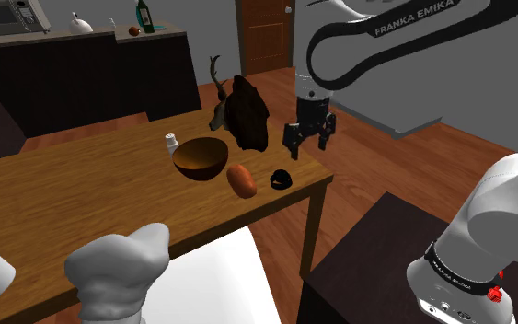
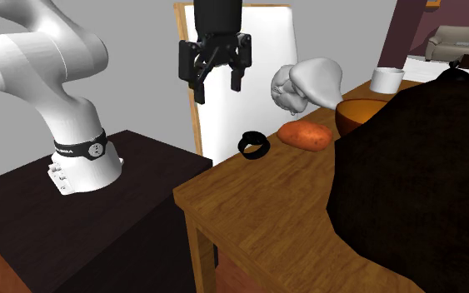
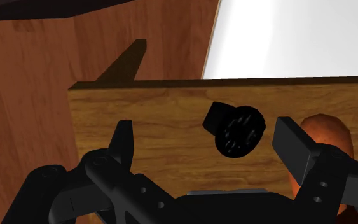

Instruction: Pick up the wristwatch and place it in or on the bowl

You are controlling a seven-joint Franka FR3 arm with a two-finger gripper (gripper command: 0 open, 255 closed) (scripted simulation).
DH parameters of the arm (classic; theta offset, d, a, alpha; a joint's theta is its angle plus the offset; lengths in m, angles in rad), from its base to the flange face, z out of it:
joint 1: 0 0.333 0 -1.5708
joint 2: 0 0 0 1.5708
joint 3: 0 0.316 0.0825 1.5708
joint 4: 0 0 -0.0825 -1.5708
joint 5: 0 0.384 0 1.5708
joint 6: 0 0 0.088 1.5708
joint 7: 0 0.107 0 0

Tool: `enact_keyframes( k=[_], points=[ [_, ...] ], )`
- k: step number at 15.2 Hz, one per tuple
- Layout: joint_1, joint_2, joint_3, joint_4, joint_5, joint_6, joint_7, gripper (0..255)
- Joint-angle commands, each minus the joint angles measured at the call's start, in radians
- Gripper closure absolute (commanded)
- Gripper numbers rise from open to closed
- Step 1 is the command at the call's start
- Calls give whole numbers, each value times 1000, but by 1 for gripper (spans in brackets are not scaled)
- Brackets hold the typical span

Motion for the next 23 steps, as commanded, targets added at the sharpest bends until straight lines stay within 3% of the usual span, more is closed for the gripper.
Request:
enact_keyframes(
  k=[1,8,15,23],
  points=[
    [-1,79,23,16,-5,68,32,0],
    [-4,327,78,99,-62,240,144,0],
    [-3,392,83,54,-78,348,157,0],
    [-3,392,83,54,-78,348,157,0]
  ],
)
